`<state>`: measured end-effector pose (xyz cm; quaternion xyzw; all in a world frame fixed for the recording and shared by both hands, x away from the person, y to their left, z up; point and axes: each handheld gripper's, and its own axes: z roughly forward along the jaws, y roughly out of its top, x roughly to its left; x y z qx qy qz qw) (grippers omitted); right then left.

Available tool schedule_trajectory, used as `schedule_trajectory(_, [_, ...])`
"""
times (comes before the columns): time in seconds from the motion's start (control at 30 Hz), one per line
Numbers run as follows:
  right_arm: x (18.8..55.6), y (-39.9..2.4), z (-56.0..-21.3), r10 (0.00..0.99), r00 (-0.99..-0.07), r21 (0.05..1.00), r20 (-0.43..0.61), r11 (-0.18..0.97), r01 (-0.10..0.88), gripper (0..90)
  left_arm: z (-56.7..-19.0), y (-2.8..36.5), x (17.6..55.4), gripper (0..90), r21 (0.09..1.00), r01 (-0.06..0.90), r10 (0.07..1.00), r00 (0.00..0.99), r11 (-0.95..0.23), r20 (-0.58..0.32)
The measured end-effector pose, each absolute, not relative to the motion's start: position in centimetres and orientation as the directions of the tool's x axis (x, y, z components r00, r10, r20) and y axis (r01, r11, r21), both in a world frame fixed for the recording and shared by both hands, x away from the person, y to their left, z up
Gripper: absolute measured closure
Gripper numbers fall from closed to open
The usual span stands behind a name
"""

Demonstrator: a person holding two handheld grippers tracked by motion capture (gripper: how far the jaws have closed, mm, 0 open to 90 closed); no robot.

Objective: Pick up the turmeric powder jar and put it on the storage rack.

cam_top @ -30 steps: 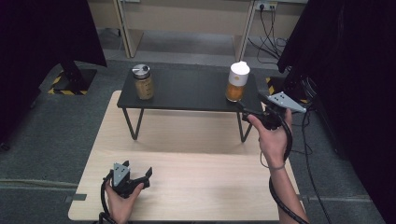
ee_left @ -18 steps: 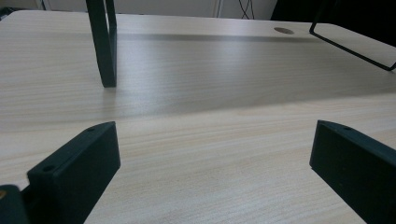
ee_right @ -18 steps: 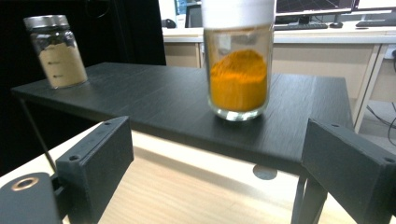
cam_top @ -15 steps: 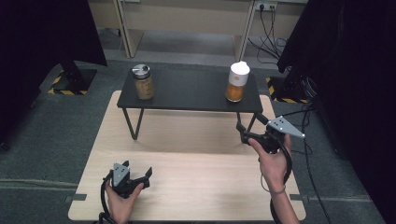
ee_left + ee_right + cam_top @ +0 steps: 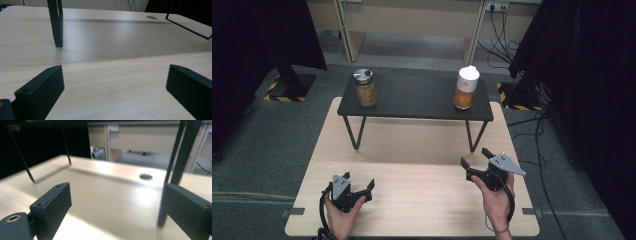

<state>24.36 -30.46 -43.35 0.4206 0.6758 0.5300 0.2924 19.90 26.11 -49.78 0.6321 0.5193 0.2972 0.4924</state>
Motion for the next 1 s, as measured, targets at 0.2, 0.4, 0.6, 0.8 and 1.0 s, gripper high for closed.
schedule_trajectory(0.2, [23.3, -30.6, -46.4, 0.892, -0.446, 0.940, 0.075, 0.087, 0.330, 9.3, -49.8, 26.1, 19.9, 0.8, 0.932, 0.362, 0.949, 0.284, 0.026, -0.137])
schedule_trajectory(0.4, [22.4, -30.7, -47.6, 0.893, -0.441, 0.936, 0.090, 0.075, 0.343, 9.3, -49.8, 26.1, 19.8, 0.8, 0.932, 0.361, 0.950, 0.283, 0.025, -0.135])
schedule_trajectory(0.6, [21.7, -30.5, -48.1, 0.892, -0.444, 0.937, 0.081, 0.084, 0.340, 9.3, -49.8, 26.0, 19.8, 0.8, 0.933, 0.358, 0.950, 0.282, 0.025, -0.134])
schedule_trajectory(0.8, [21.2, -30.6, -48.9, 0.894, -0.439, 0.929, 0.093, 0.081, 0.360, 9.3, -49.8, 26.0, 19.8, 0.8, 0.934, 0.357, 0.951, 0.281, 0.022, -0.130])
schedule_trajectory(1.0, [20.9, -30.6, -49.3, 0.896, -0.435, 0.929, 0.091, 0.080, 0.360, 9.3, -49.9, 26.1, 19.7, 0.8, 0.934, 0.355, 0.951, 0.279, 0.029, -0.136])
